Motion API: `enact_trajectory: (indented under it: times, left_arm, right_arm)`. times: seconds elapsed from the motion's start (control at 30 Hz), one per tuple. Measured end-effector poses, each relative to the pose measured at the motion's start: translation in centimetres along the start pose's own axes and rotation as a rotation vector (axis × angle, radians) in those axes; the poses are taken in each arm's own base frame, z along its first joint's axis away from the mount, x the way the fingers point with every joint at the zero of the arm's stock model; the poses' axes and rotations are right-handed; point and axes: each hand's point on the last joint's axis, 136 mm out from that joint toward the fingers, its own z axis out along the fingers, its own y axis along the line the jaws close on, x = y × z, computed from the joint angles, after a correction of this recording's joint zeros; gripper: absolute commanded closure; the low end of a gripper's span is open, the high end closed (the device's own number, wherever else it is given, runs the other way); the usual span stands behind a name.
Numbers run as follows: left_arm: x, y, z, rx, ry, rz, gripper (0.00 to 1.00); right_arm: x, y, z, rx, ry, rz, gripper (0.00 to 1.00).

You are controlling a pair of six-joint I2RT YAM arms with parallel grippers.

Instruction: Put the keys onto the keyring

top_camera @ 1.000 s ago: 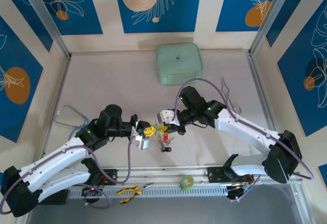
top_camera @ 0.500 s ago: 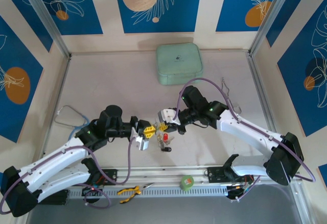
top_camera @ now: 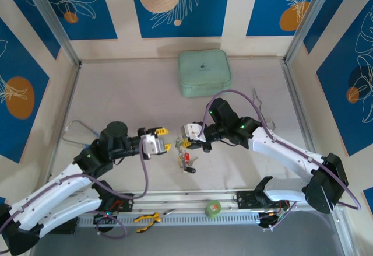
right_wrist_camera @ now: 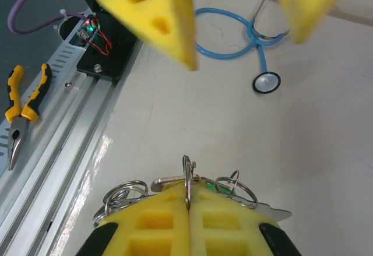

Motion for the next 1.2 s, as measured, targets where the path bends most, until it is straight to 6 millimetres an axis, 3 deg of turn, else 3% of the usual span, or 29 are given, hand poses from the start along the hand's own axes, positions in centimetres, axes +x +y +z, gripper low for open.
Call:
enact_trajectory:
  times: [0.1,0.37,0.63,0.9,1.2]
  left_arm:
    - [-0.2,0.6,0.9,0.02,0.045,-0.122,0.58]
    - [2.6,-2.0,2.5,0.16,0.155,-0.277,0.58]
    - [2.7,-2.6,2.9,0.197,0.158,-0.299,0.7]
    - [2.4,-2.8,2.9,0.209,0.143,-0.299,0.71]
    - [2.0,-2.7,3.2,0.216,0.118,-0.297,0.8]
  right_arm:
    - [-0.1,0.0,0.1,0.003,0.002,-0.006,1.0]
    - [-0.1,-0.2,0.2,0.018,0.008,-0.018,1.0]
    - [-0.1,-0.2,0.3,0.023,0.013,-0.02,1.0]
    - [-0.2,-0.1,0.4,0.026,0.017,-0.022,1.0]
    - [-0.3,-0.1,0.5,0.031,0.017,-0.03,1.0]
